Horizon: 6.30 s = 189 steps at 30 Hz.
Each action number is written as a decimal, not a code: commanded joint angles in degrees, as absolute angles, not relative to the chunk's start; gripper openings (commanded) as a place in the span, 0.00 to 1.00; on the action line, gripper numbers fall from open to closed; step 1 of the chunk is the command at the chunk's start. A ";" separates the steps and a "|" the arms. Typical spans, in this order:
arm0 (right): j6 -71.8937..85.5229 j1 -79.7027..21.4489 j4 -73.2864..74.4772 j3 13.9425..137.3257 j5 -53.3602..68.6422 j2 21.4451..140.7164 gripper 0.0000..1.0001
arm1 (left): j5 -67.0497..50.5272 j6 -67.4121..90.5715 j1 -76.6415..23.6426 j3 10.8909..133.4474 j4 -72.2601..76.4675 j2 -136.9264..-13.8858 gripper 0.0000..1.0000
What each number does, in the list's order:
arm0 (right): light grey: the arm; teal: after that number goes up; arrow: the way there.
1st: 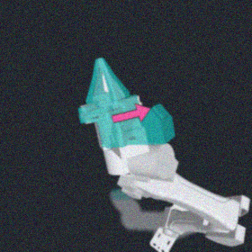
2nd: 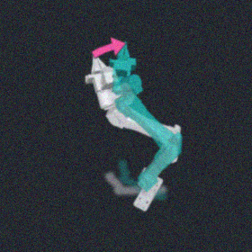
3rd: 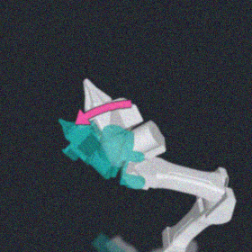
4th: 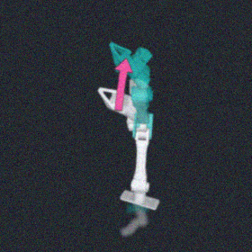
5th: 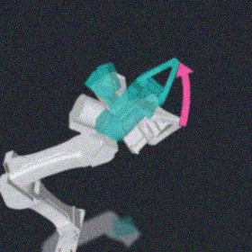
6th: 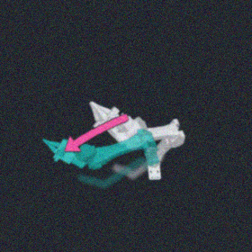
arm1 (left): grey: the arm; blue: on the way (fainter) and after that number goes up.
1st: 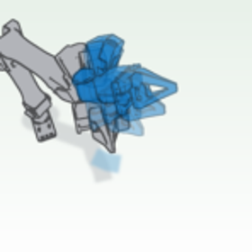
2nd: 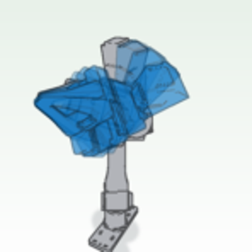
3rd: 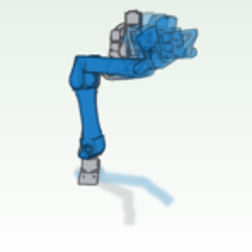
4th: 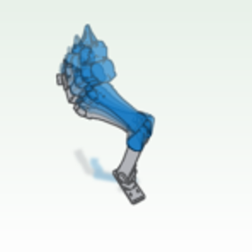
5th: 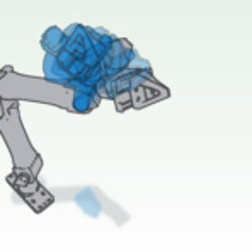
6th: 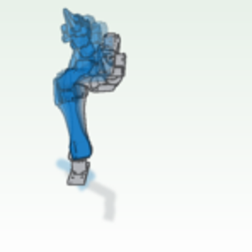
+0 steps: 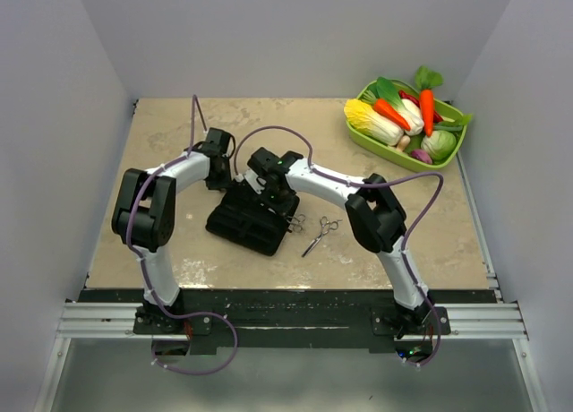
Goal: Sort the hair-cutting tools
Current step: Place the scissors in the hairdressing tool bag.
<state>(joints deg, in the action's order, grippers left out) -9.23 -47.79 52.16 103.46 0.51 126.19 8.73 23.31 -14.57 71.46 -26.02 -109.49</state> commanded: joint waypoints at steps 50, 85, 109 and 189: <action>-13.89 -45.35 36.47 98.10 6.69 114.81 0.38 | 5.27 22.85 -16.35 72.25 -26.63 -113.03 0.29; -23.64 -44.30 42.89 89.48 14.76 113.03 0.35 | 2.20 23.47 -16.35 71.19 -27.33 -108.11 0.30; -24.96 -44.21 42.63 90.53 11.08 116.98 0.34 | 2.46 23.29 -16.35 71.01 -27.33 -108.28 0.30; -17.85 -48.25 31.02 96.60 2.39 117.70 0.36 | 0.70 24.26 -16.61 69.43 -25.93 -108.81 0.30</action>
<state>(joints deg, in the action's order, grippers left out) -20.05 -47.59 35.57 94.96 5.43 123.13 4.12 23.38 -15.55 70.85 -24.23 -109.08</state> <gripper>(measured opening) 0.338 0.301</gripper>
